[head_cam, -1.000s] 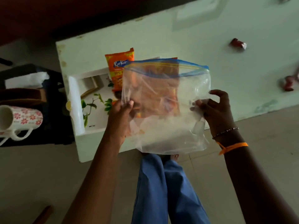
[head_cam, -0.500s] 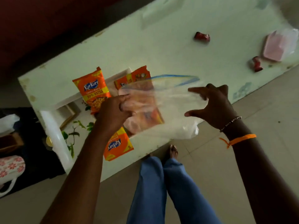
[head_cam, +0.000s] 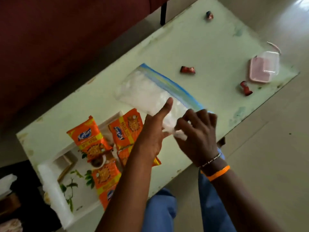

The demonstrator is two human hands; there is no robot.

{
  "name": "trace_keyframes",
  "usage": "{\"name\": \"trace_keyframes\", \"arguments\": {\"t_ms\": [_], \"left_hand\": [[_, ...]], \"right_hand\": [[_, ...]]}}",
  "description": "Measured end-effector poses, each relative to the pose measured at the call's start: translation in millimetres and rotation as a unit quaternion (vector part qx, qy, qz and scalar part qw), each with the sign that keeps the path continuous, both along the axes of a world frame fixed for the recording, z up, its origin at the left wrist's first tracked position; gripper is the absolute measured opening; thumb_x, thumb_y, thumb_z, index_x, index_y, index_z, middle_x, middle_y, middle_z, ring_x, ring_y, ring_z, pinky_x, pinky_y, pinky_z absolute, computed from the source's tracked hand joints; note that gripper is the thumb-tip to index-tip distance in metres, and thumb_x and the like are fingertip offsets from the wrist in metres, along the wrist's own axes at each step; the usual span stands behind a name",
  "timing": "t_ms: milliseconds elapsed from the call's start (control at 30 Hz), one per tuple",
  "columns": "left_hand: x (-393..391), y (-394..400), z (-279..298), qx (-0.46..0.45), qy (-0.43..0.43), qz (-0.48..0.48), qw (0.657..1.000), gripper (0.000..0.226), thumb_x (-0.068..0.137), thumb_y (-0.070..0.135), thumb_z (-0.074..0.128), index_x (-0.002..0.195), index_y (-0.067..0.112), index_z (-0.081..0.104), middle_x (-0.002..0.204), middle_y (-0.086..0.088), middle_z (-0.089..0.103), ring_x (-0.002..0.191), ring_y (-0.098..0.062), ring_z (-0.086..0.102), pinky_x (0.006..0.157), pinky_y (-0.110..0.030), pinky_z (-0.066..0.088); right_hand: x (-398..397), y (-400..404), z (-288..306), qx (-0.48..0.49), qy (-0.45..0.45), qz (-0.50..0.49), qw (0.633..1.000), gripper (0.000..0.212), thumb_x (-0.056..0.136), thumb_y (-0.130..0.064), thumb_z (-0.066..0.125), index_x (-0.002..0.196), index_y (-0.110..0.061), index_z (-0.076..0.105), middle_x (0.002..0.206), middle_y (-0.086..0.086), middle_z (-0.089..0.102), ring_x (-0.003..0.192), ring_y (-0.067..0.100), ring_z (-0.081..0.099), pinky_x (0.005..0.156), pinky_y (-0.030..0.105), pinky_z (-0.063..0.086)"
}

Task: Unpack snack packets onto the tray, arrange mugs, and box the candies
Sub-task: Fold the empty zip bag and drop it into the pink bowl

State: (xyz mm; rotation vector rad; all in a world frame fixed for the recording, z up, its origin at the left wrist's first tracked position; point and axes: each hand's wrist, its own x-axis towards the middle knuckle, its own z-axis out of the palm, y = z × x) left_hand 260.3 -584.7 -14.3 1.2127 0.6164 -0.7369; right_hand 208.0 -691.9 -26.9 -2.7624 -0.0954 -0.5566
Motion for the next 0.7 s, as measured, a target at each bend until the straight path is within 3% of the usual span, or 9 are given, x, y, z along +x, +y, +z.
{"name": "trace_keyframes", "arguments": {"t_ms": [67,100,233,300,333,400,467,600,700], "left_hand": [[21.7,-24.4,-13.4,0.029,-0.017,0.065,0.997,0.029,0.084,0.021,0.063,0.112,0.016,0.059,0.112,-0.013,0.066,0.103,-0.038,0.062,0.085,-0.049,0.048],[32.9,-35.2,-21.2,0.033,-0.035,0.056,0.997,0.02,0.087,0.012,0.057,0.106,0.02,0.058,0.107,-0.011,0.067,0.098,-0.039,0.064,0.081,-0.048,0.047],[67.7,-91.5,-33.4,-0.068,-0.081,-0.087,0.991,0.033,0.091,0.003,0.048,0.111,0.029,0.051,0.109,0.0,0.066,0.081,-0.02,0.071,0.068,-0.038,0.058],[83.9,-129.1,-35.2,-0.108,-0.072,-0.14,0.982,0.044,0.088,0.004,0.05,0.124,0.029,0.048,0.108,0.003,0.07,0.087,-0.023,0.071,0.075,-0.043,0.057],[91.5,-149.1,-36.3,-0.131,-0.067,-0.159,0.976,0.048,0.086,0.006,0.052,0.128,0.029,0.046,0.107,0.004,0.071,0.09,-0.025,0.071,0.078,-0.045,0.057],[104.0,-184.1,-39.1,-0.17,-0.057,-0.199,0.963,0.051,0.082,0.011,0.054,0.129,0.03,0.047,0.11,0.002,0.071,0.096,-0.028,0.069,0.08,-0.044,0.058],[116.5,-217.6,-42.0,-0.192,-0.032,-0.225,0.955,0.046,0.082,0.017,0.053,0.127,0.03,0.051,0.112,-0.001,0.071,0.097,-0.028,0.069,0.078,-0.041,0.058],[141.0,-268.9,-53.4,-0.109,-0.018,-0.234,0.966,0.039,0.085,0.025,0.052,0.124,0.024,0.057,0.091,0.001,0.074,0.074,-0.011,0.07,0.06,-0.024,0.058],[151.5,-297.4,-60.3,-0.073,-0.036,-0.259,0.962,0.046,0.09,0.002,0.046,0.126,0.03,0.053,0.082,0.008,0.071,0.075,-0.004,0.066,0.064,-0.021,0.056]], "right_hand": [[2.2,-21.5,-2.3,0.054,0.072,0.05,0.995,0.016,0.076,-0.04,0.067,0.076,-0.023,0.066,0.073,-0.005,0.062,0.075,0.023,0.052,0.073,0.035,0.03],[7.5,-39.0,-2.8,0.104,0.092,0.04,0.99,0.023,0.077,-0.047,0.063,0.081,-0.024,0.066,0.074,-0.007,0.062,0.076,0.022,0.053,0.074,0.036,0.032],[48.0,-130.9,-6.6,0.288,0.113,-0.152,0.939,0.049,0.074,-0.053,0.064,0.107,-0.018,0.057,0.101,-0.005,0.059,0.09,0.014,0.048,0.084,0.04,0.043],[74.5,-183.6,-10.9,0.391,0.236,-0.199,0.867,0.076,0.068,-0.058,0.064,0.128,-0.017,0.043,0.121,0.001,0.052,0.106,0.018,0.048,0.095,0.037,0.043],[86.6,-210.7,-14.4,0.465,0.301,-0.193,0.81,0.08,0.068,-0.057,0.062,0.133,-0.017,0.039,0.126,0.003,0.05,0.111,0.018,0.048,0.099,0.037,0.042],[105.1,-256.4,-20.5,0.588,0.391,-0.149,0.692,0.071,0.071,-0.05,0.064,0.128,-0.012,0.044,0.117,0.006,0.051,0.109,0.019,0.048,0.104,0.046,0.041],[116.0,-296.4,-25.0,0.656,0.413,-0.143,0.615,0.066,0.062,-0.043,0.066,0.114,-0.005,0.053,0.106,0.01,0.049,0.099,0.025,0.048,0.101,0.05,0.04],[129.3,-351.3,-32.4,0.718,0.369,-0.161,0.568,0.033,0.071,-0.02,0.063,0.103,-0.017,0.056,0.092,0.014,0.047,0.074,0.017,0.052,0.07,0.032,0.047],[134.7,-383.1,-42.4,0.762,0.322,-0.16,0.538,0.05,0.081,0.011,0.047,0.122,-0.017,0.05,0.094,0.012,0.058,0.074,0.018,0.061,0.07,0.029,0.055]]}}
